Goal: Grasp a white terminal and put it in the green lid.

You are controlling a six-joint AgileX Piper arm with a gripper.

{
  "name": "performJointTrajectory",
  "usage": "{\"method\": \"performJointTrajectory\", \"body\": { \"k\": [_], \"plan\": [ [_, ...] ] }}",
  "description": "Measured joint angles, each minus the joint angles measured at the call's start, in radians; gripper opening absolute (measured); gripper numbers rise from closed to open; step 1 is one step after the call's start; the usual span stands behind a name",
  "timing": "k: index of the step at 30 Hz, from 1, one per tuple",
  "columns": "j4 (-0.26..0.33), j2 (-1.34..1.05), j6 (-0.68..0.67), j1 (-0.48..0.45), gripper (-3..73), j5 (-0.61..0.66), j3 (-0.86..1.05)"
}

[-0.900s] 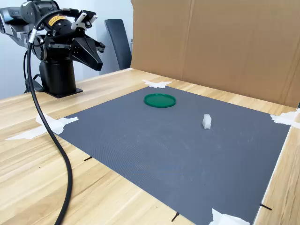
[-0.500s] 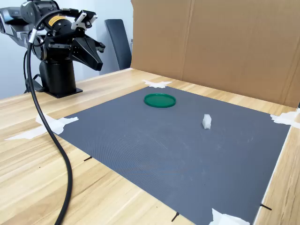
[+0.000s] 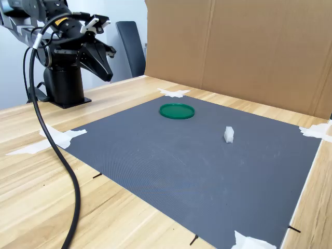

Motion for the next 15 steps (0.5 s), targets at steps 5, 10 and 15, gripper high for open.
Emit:
{"method": "performJointTrajectory", "body": {
  "k": [5, 10, 15],
  "plan": [
    [-0.019, 0.239, -0.065, 0.000, -2.8, 0.020, -0.191],
    [-0.044, 0.394, -0.103, 0.000, -2.8, 0.080, -0.342],
    [-0.045, 0.616, -0.108, 0.000, -2.8, 0.308, -0.598]
  ]
}}
